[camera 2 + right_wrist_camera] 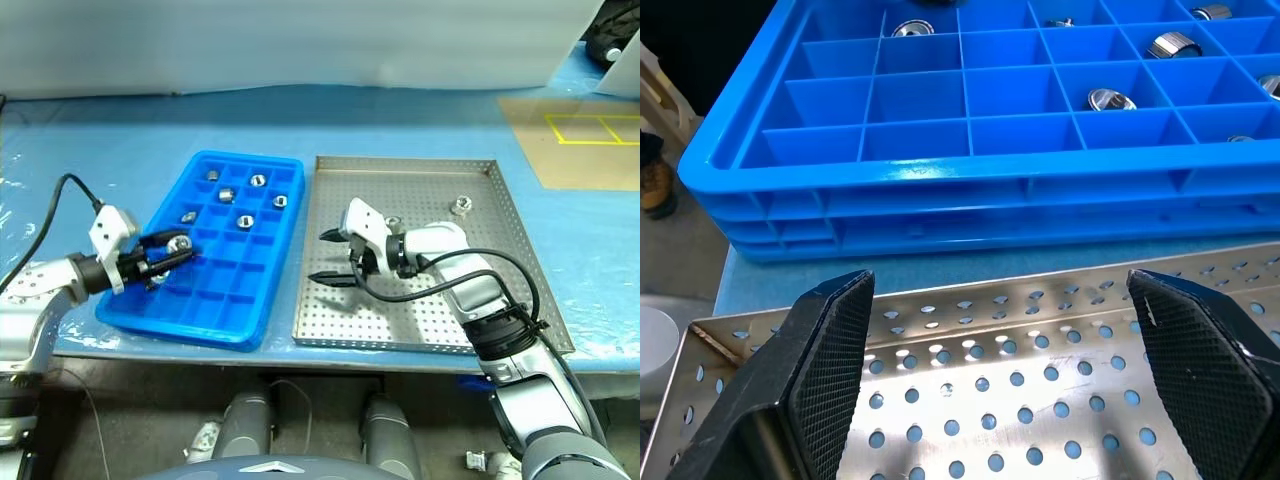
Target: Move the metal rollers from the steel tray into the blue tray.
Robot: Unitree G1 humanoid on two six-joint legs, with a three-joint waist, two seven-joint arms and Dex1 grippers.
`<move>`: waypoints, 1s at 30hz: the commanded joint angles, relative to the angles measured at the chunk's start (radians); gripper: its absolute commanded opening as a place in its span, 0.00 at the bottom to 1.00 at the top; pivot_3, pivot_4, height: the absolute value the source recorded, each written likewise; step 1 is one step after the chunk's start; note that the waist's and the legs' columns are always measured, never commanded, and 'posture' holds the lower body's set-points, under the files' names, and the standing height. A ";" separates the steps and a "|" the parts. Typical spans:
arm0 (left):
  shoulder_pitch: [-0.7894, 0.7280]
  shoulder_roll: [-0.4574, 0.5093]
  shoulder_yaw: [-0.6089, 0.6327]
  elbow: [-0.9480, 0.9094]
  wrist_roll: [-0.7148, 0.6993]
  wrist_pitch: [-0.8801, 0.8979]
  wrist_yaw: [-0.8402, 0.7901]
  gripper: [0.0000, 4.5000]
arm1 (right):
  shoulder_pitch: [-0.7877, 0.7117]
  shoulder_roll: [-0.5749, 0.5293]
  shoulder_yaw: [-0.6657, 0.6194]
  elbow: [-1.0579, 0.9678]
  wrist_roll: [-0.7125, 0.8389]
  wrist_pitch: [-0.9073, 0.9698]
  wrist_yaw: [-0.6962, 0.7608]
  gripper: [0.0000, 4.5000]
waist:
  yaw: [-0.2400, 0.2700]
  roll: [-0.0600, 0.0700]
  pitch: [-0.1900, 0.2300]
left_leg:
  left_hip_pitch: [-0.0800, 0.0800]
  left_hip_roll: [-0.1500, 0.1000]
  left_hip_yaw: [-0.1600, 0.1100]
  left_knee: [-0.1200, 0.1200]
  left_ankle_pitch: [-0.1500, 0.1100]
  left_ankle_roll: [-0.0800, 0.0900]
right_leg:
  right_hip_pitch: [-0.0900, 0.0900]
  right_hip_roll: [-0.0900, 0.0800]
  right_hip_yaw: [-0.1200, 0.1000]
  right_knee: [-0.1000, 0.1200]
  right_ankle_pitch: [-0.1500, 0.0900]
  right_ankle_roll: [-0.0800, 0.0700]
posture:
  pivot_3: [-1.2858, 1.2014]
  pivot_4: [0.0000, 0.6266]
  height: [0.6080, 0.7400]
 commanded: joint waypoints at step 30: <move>-0.232 -0.102 -0.080 0.329 0.091 -0.204 0.076 0.82 | 0.073 -0.016 -0.052 -0.139 0.021 0.045 -0.078 0.92 | -0.023 0.000 0.000 | 0.001 0.000 0.000 0.005 0.000 -0.001 | 0.000 0.000 0.002 0.006 0.000 0.000 | 0.50 0.24 1.00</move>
